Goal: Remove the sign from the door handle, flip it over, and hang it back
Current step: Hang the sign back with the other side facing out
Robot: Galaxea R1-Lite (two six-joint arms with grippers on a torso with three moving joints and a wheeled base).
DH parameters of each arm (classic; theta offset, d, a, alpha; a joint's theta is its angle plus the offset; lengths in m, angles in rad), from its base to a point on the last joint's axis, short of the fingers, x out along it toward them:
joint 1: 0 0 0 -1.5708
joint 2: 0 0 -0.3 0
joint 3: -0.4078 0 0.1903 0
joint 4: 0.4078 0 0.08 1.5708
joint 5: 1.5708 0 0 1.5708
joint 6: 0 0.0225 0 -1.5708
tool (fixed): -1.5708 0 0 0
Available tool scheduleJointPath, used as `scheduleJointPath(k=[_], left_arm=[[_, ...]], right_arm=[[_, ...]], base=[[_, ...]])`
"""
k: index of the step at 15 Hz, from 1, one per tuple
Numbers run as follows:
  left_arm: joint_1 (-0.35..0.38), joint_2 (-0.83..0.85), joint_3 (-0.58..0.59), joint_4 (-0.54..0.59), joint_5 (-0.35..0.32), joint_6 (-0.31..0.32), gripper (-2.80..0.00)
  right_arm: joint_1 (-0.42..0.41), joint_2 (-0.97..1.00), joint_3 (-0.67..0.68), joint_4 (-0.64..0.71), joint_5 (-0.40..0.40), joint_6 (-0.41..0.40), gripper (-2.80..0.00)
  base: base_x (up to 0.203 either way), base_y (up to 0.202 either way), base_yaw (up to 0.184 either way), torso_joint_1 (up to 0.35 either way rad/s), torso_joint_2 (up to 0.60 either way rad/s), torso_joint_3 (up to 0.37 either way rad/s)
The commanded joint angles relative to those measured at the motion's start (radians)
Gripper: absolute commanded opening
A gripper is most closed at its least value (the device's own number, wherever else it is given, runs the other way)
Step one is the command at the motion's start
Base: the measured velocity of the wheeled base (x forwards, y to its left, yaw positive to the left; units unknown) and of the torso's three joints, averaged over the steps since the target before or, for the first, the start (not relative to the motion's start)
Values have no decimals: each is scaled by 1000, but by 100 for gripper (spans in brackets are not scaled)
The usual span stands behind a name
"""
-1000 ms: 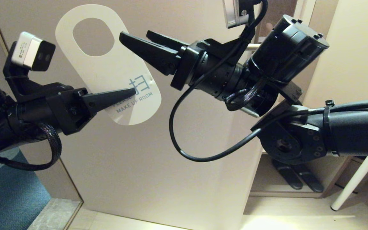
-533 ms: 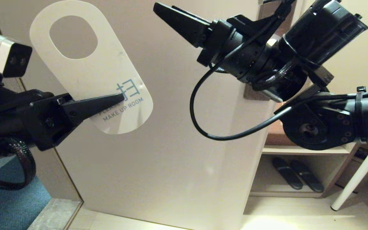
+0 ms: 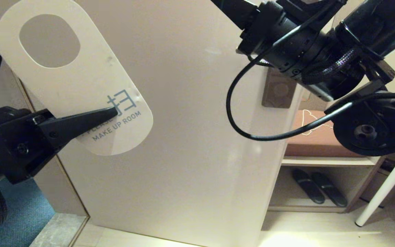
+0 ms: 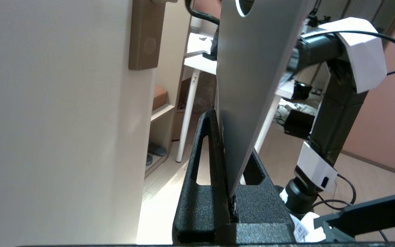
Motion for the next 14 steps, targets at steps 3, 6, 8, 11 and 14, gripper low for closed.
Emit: scheduleJointPath(k=[3,6,8,11,14], left_arm=[[0,-71,53,-7,3,0,-280],[0,-131,110,-6,10,1,-280],[0,-168,154,-5,11,0,-280],[-3,-203,178,-5,9,-1,-280],[-3,-232,181,-2,9,-1,-280]], right_arm=[[-222,-110,204,26,-149,-177,-280],[-423,-217,434,22,-267,-255,-280],[-567,-276,613,-26,-286,-293,-280],[-701,-419,839,-51,-296,-315,-280],[-711,-618,1086,-33,-296,-321,-280]], base=[[0,0,0,0,0,0],[0,0,0,0,0,0],[0,0,0,0,0,0],[0,0,0,0,0,0],[0,0,0,0,0,0]])
